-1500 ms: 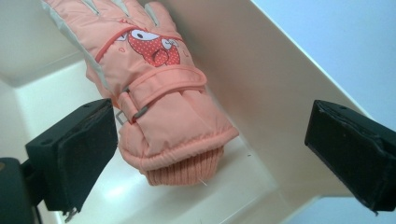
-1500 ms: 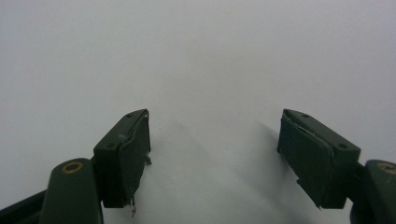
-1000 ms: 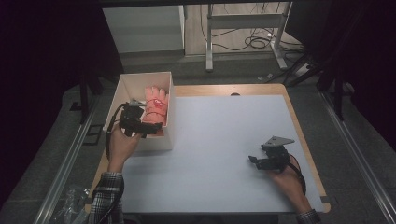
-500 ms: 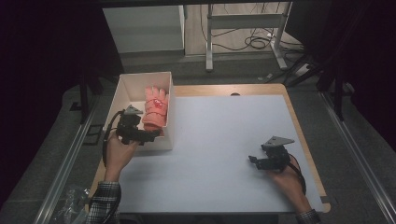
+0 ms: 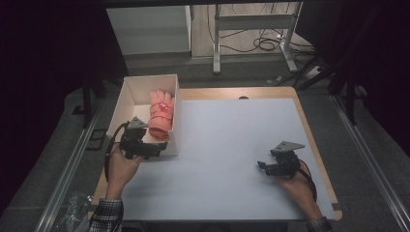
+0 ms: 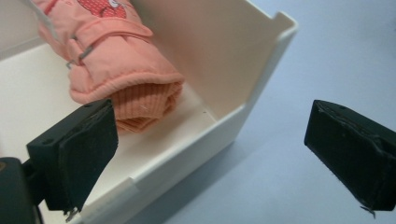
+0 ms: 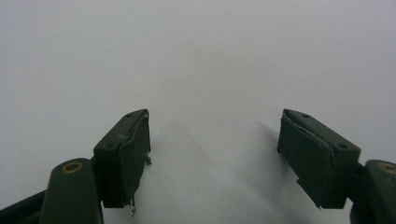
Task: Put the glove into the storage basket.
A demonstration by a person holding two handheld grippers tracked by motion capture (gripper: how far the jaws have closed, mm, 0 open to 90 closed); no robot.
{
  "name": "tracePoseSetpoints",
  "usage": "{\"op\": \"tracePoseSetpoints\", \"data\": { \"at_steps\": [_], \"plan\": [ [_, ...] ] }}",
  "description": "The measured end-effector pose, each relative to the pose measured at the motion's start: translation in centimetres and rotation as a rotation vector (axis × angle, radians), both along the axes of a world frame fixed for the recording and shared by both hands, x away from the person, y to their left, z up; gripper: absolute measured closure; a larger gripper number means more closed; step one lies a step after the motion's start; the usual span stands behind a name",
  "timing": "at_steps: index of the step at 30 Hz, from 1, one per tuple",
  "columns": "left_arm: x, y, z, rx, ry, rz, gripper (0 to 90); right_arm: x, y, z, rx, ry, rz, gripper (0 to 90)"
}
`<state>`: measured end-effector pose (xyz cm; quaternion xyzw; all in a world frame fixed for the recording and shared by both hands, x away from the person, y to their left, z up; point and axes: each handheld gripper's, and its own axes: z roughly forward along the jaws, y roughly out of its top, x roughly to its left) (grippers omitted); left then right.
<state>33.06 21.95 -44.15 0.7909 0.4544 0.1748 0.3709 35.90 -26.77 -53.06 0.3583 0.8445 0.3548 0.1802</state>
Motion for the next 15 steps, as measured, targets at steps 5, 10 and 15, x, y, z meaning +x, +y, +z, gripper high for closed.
{"op": "tracePoseSetpoints", "data": {
  "at_steps": [5,10,15],
  "plan": [
    [-0.7,-0.4,-0.3,-0.011,-0.006,-0.012,3.4,0.0,0.0,0.0,0.000,0.000,0.000,25.5],
    [-1.3,-0.8,-0.6,-0.013,-0.007,-0.028,3.4,0.0,0.0,0.0,0.000,0.000,0.000,25.4],
    [-1.8,-1.2,-0.9,-0.021,-0.008,-0.043,3.4,0.0,0.0,0.0,0.000,0.000,0.000,25.4]
  ]
}}
